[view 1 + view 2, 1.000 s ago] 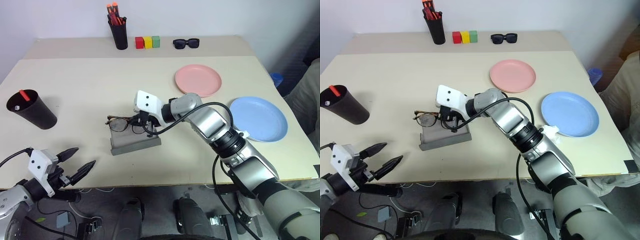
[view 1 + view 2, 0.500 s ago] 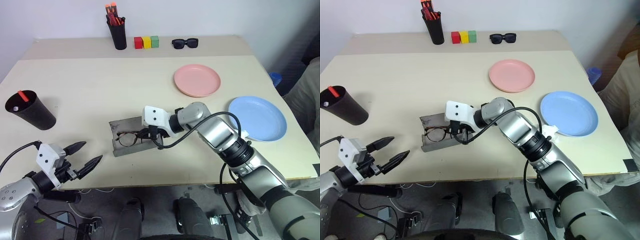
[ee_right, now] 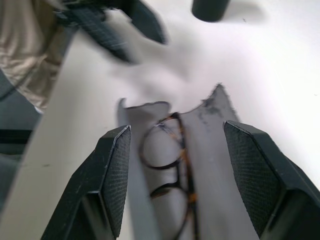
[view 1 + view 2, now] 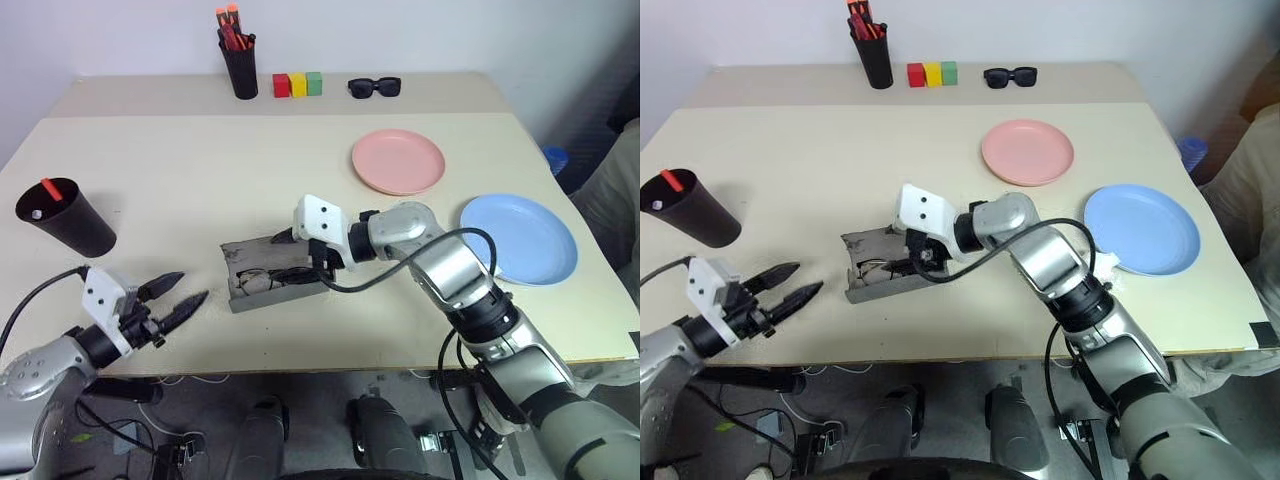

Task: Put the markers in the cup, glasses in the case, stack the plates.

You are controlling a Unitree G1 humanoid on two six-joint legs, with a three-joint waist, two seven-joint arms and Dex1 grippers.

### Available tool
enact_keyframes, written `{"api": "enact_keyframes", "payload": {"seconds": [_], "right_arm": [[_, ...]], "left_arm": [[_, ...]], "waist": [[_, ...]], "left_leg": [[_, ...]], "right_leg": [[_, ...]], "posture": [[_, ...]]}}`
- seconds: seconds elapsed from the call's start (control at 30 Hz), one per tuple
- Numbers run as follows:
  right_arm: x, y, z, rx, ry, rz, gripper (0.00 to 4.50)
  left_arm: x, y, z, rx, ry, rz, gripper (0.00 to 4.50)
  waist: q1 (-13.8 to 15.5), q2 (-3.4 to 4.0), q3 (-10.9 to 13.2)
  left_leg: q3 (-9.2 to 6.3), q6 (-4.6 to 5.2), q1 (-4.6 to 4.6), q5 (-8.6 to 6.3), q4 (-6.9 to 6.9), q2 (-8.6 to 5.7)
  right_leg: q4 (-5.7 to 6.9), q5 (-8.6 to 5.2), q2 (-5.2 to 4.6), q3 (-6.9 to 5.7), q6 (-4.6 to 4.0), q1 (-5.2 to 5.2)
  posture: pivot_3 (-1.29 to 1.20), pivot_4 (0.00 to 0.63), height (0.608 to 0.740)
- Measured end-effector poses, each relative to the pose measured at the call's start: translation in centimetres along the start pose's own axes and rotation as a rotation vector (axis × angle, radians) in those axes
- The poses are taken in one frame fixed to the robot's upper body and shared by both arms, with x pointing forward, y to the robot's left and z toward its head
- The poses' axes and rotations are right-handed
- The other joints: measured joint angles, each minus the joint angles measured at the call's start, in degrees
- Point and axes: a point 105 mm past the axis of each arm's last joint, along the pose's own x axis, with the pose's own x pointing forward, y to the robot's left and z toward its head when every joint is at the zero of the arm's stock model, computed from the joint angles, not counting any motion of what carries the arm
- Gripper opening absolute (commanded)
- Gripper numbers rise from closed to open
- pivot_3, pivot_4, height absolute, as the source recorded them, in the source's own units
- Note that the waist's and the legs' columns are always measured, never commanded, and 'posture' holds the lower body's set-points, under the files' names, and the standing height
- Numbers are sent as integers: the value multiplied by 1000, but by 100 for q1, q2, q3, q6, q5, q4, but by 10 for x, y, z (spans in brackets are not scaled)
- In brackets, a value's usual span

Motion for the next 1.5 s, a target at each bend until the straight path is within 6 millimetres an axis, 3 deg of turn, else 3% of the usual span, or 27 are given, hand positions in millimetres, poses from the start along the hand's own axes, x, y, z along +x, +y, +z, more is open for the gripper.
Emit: {"api": "enact_keyframes", "payload": {"seconds": [0.07, 0.1, 0.37, 0.5, 0.6, 0.73, 0.87, 0.97, 1.2, 1.5], "right_arm": [[-6, 3, -4, 17, -1, -17, 2916], [-7, 5, -5, 24, 0, -18, 2916], [-38, 11, -22, 51, -37, -171, 2916], [-60, 12, -25, 26, -54, -253, 2916], [-72, 18, -36, 39, -26, -286, 2916], [-77, 23, -35, 43, -40, -302, 2916], [-83, 20, -31, 26, -53, -335, 2916], [-84, 20, -31, 19, -54, -342, 2916], [-84, 18, -34, 16, -50, -347, 2916], [-82, 11, -39, 34, -40, -362, 2916]], "left_arm": [[18, 5, 10, -21, -16, 5, 158], [24, 5, 15, -21, -26, 1, 48], [108, 12, 51, -87, -10, 37, 48], [135, 10, 68, -126, 39, 31, 48], [146, 7, 63, -125, 171, 23, 48], [144, -4, 35, -129, 395, -52, 48], [134, -11, 31, -113, 459, -136, 48], [127, -13, 32, -92, 466, -169, 48], [107, -39, 30, 12, 413, -322, 48], [73, -65, 14, 123, 388, -464, 48]], "waist": [[12, 1, 0], [1, -2, -1], [36, -4, -1], [-16, -6, 1], [-41, -4, 1], [-66, -4, 2], [-33, -4, 2], [-9, -4, 2], [-6, -3, 2], [8, -2, 3]], "left_leg": [[-2, 0, 0, 0, 1, -1], [-3, 0, -1, 0, 4, -1], [-8, 0, -3, 0, 5, -7], [-6, 0, -3, 0, 4, -9], [-6, 0, 1, 0, -1, -7], [-8, 0, 0, 0, 0, -7], [-7, -1, -1, 1, 0, -7], [-7, -1, -1, 1, -1, -7], [-6, -1, -2, 1, -1, -6], [-4, -1, 0, 1, 1, -5]], "right_leg": [[2, 0, 2, -1, 1, 1], [2, 1, 3, -2, 1, 1], [3, 1, 2, -6, 6, 5], [2, 1, 0, -4, 9, 4], [7, 0, 4, -3, 10, 3], [12, -1, 6, -3, 9, 1], [10, -1, 4, -2, 9, 2], [6, -2, 2, -2, 8, 3], [3, -2, 0, -1, 7, 5], [2, -3, -1, 1, 5, 7]], "posture": [[0, 150, 740], [0, 150, 740], [0, 150, 740], [0, 150, 740], [0, 150, 740], [0, 150, 740], [0, 150, 740], [0, 150, 740], [0, 150, 740], [0, 150, 740]]}}
